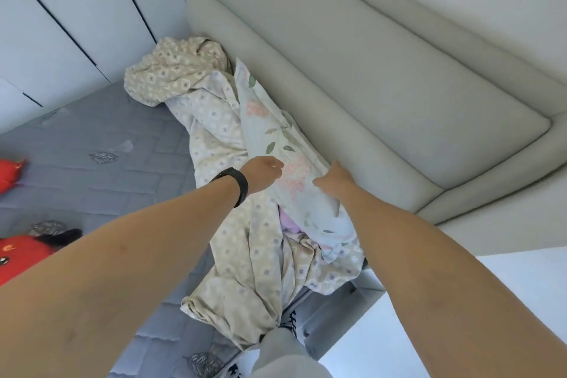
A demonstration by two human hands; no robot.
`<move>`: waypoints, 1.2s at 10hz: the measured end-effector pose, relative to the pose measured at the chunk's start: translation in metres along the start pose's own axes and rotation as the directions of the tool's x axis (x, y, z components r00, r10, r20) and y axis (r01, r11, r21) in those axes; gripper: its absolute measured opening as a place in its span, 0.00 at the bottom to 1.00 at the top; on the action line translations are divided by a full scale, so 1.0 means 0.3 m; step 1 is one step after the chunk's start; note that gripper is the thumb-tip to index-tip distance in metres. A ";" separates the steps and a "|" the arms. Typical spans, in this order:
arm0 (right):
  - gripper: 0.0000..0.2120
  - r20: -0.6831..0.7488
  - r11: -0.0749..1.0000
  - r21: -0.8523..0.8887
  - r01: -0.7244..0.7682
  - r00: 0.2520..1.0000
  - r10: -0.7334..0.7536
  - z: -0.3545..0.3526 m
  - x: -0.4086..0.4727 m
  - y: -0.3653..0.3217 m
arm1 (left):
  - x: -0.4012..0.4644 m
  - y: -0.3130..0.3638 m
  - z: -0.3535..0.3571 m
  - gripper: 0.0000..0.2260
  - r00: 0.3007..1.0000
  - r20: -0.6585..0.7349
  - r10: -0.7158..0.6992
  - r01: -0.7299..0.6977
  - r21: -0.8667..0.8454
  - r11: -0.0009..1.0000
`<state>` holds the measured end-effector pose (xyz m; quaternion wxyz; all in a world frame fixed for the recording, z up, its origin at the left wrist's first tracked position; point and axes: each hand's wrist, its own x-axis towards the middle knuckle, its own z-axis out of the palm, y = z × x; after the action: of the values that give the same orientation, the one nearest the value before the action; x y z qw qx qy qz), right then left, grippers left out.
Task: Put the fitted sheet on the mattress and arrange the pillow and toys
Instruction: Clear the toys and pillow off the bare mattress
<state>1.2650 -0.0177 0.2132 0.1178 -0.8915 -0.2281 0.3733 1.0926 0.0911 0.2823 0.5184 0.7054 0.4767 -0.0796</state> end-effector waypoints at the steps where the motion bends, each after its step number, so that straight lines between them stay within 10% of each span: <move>1: 0.34 -0.088 0.987 -0.151 0.054 0.994 -0.068 0.021 -0.018 -0.109 | -0.030 -0.027 -0.052 0.14 0.999 -0.037 0.001 0.000 0.007 1.000; 6: 0.21 0.228 0.476 -0.456 0.752 0.615 -0.755 0.562 -0.580 -0.954 | -0.606 -0.697 -0.535 0.11 0.860 -0.469 -0.203 0.116 -0.208 0.971; 12: 0.11 0.615 -0.007 -0.443 0.897 0.298 -0.730 1.627 -1.607 -1.157 | -1.637 -1.879 -0.763 0.11 0.589 -0.590 -0.552 0.172 -0.576 0.799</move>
<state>0.5057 0.0647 0.3016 -0.0837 -0.4973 -0.8421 0.1911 0.3180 -0.0095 0.3136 0.4045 0.4148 0.7852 0.2187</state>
